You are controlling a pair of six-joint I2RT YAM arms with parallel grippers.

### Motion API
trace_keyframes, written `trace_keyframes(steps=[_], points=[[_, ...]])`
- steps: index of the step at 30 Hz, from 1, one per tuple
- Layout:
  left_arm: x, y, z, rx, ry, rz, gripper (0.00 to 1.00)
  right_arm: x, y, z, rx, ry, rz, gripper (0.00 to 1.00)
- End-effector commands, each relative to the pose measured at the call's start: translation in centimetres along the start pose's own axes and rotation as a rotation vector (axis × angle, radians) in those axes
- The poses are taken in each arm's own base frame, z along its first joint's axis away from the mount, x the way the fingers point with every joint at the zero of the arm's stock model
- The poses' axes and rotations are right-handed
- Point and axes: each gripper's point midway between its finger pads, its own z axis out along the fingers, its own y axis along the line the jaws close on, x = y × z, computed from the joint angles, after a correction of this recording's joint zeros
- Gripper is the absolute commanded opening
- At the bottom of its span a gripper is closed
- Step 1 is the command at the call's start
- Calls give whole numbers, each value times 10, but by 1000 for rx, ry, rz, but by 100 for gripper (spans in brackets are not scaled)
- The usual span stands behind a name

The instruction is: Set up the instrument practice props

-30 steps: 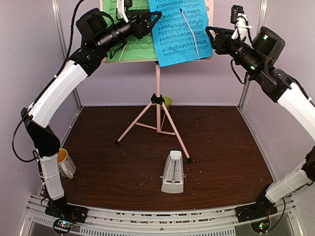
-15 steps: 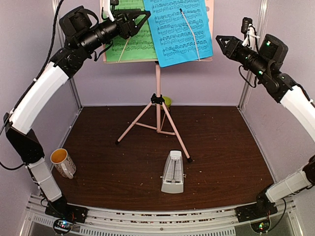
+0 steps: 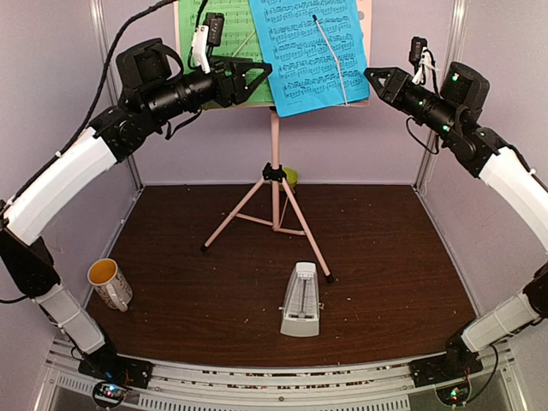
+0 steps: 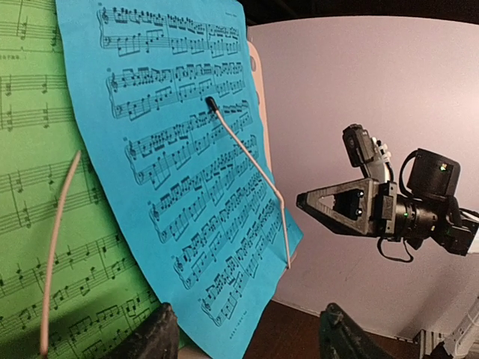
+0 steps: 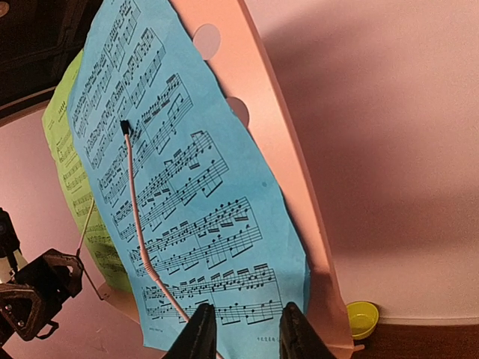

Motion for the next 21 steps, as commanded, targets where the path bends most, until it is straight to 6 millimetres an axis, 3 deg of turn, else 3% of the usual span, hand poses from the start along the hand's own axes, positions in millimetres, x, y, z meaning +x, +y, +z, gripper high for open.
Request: trace_keyframes(steps=[1, 4, 14, 21], points=[[-1, -5, 0, -18, -17, -76, 67, 5, -4, 4, 0, 0, 30, 30], [7, -8, 5, -31, 1, -121, 66, 7, -8, 7, 13, 0, 36, 29], [33, 14, 16, -172, 45, -242, 63, 12, -17, 11, 51, 5, 55, 27], [40, 23, 31, -208, 65, -269, 59, 12, -18, 13, 49, 1, 59, 22]])
